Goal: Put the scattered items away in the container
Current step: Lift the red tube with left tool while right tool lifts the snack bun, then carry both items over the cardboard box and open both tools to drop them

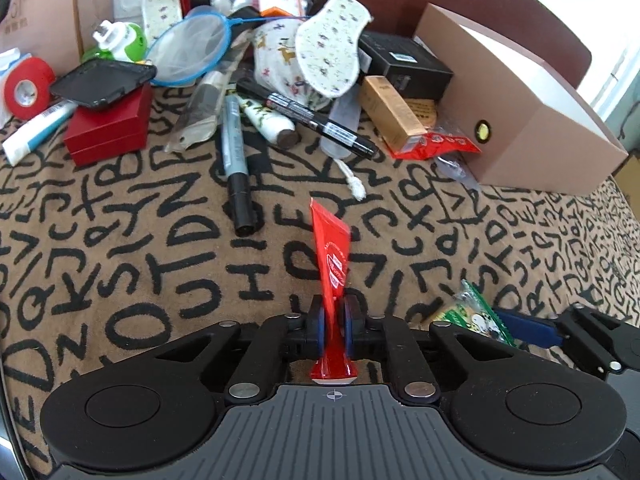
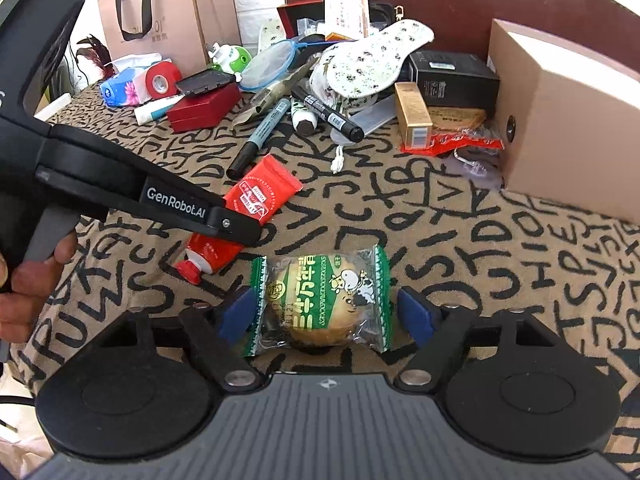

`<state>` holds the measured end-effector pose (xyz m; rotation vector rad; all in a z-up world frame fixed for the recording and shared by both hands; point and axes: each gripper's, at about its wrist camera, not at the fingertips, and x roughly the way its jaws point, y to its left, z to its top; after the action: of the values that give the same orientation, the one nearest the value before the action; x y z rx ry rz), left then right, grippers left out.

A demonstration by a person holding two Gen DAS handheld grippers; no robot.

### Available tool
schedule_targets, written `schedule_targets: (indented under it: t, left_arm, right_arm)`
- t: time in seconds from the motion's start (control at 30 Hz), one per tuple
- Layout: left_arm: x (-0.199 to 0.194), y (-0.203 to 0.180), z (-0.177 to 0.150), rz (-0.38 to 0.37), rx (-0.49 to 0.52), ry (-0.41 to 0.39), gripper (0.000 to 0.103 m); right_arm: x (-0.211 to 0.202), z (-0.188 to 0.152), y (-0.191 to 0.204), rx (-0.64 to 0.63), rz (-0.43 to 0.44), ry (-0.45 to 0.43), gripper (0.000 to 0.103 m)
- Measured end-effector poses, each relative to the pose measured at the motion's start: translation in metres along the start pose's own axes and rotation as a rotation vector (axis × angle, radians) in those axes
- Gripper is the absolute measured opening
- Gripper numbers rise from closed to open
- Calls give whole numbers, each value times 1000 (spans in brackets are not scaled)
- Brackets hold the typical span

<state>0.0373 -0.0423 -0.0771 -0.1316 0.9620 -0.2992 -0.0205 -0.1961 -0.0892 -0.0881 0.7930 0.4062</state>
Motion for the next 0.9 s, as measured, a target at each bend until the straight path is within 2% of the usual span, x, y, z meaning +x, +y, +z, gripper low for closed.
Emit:
schedule_targets:
  t: [0.1,0.3,0.63,0.9]
  left_arm:
    - [-2,-2,-1,-15,-9,3,3]
    - [-13,-11,-2,-44,3,-12,3]
    - [-37,-37,18,-100,52,-85,2]
    - [-54,-63,55,-148,91,-168,2]
  right_arm:
    - [-2,1,-2,11,14,2,64]
    - [-9,2,-4,15,29,-5,59]
    - [-35,13,-20,18,-2,-88,59]
    - [-56,30,-45,23,-61,-176,59]
